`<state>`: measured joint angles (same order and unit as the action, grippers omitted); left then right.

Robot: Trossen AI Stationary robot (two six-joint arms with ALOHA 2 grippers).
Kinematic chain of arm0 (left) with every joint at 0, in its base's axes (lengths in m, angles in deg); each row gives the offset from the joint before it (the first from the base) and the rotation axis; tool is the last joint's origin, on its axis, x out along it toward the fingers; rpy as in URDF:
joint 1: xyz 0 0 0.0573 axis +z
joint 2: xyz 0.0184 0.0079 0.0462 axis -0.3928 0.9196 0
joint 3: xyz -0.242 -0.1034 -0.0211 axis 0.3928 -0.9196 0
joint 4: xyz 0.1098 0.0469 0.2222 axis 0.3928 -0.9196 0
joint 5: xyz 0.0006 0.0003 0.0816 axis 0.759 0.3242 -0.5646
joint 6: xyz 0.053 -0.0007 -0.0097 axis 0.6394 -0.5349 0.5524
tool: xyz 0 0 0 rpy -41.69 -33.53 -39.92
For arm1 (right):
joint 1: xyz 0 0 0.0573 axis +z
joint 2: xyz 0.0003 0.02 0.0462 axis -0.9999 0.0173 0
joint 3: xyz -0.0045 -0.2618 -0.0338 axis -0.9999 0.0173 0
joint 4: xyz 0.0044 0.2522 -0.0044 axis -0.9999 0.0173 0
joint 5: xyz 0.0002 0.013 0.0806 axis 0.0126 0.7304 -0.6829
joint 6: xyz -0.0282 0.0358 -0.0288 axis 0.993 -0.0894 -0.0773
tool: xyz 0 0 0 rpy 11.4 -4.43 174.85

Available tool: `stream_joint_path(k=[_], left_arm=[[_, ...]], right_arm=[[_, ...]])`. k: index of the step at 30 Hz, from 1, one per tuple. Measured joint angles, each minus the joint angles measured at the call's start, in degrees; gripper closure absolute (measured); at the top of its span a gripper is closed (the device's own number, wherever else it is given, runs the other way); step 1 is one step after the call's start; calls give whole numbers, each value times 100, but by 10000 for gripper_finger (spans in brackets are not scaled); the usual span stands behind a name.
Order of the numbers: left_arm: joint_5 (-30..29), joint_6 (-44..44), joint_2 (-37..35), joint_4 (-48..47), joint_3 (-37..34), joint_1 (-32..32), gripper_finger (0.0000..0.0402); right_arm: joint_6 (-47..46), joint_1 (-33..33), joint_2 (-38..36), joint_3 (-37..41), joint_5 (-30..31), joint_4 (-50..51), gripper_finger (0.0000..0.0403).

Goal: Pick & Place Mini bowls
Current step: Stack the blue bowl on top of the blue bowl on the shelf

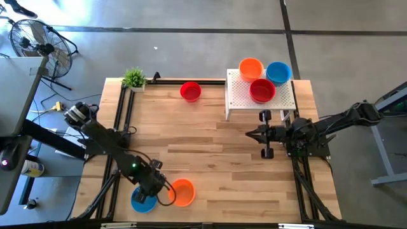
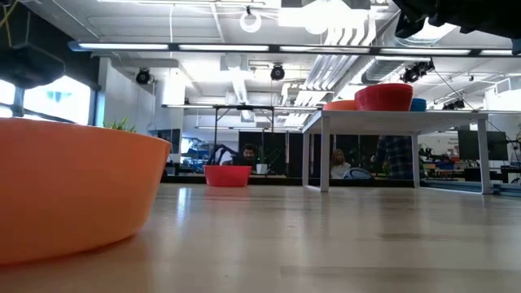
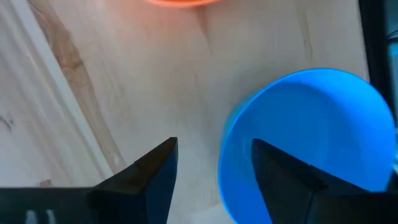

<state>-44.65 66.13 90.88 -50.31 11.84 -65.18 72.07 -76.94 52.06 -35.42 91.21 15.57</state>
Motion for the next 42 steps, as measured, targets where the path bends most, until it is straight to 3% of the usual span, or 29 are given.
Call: stream_joint_path(k=[6,9,14,19,24,29,33,42], left_arm=[[-404,-99,356,115,4,-204,222],[-378,-196,545,30,-2,-198,272],[-71,-231,536,-164,-1,-96,386],[-534,-299,54,-779,-4,64,393],[-799,21,-760,-653,-104,644,395],[-1070,438,-1551,632,-560,1563,398],[-1133,466,-1601,1965,-871,2401,399],[-649,781,-351,4460,-872,3681,400]], right_arm=[[-2,0,-2,0,-36,-3,403],[2,0,-2,0,-37,-4,403],[4,0,-2,0,-39,-1,403],[4,0,-2,0,-39,1,403],[4,0,-2,0,-39,15,403],[4,-1,-2,0,-39,15,403],[5,0,-2,0,-39,15,403],[7,0,-2,0,-15,2,402]])
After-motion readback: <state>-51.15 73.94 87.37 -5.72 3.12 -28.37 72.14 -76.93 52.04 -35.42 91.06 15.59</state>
